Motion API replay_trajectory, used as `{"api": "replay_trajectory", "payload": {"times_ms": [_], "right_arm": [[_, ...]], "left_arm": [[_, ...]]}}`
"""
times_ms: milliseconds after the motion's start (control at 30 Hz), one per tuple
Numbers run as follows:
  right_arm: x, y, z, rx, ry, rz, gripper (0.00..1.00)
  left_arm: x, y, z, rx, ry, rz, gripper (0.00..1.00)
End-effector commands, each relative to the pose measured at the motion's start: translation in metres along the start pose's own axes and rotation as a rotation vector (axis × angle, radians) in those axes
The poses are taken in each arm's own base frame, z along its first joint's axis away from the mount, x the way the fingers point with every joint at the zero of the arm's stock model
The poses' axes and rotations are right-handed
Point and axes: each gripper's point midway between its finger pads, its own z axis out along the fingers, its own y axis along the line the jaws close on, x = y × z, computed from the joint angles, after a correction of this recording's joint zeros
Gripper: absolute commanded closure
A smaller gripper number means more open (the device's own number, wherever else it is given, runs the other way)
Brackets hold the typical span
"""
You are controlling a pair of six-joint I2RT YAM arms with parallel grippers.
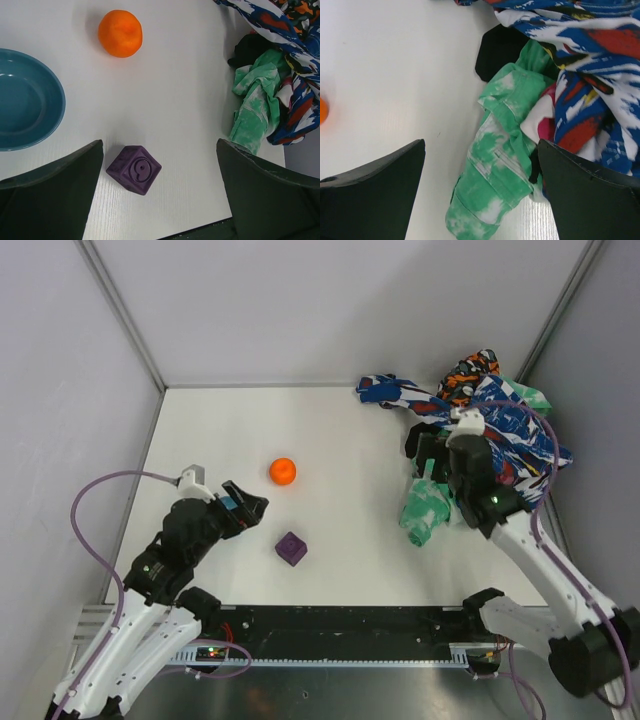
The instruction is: Pick out a specific cloth from the pile
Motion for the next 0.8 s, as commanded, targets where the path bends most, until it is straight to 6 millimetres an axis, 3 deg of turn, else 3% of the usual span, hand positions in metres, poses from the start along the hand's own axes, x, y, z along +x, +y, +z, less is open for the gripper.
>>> {"api": "replay_trajectory", "payload": {"times_ms": [0, 400, 533, 600, 667, 767], "right_arm": [[-0.013, 0.001, 0.021, 0.062, 0.110, -0.064, 0.01], [0.049, -0.056, 0.128, 0.340, 0.403, -0.250, 0.01], [0.094, -0.070, 0.150, 0.361, 0.557, -0.318, 0.01], [0.115, -0.078, 0.155, 0.378, 0.629, -0.334, 0.08], [0.128, -0.085, 0.157, 0.400, 0.679, -0.328, 0.30], [0.124, -0.092, 0.154, 0.404, 0.691, -0.294, 0.71]], "left_arm": [[-0.001, 0.002, 0.001, 0.012, -0.021, 0.002, 0.00], [0.004, 0.004, 0.006, -0.007, 0.002, 0.009, 0.00], [0.004, 0.004, 0.007, -0.013, 0.008, 0.008, 0.00], [0.002, 0.004, 0.008, -0.018, 0.004, 0.002, 0.00], [-0.001, 0.002, 0.009, -0.025, 0.001, 0.001, 0.00], [-0.007, -0.004, 0.012, -0.032, 0.003, 0.002, 0.00]]}}
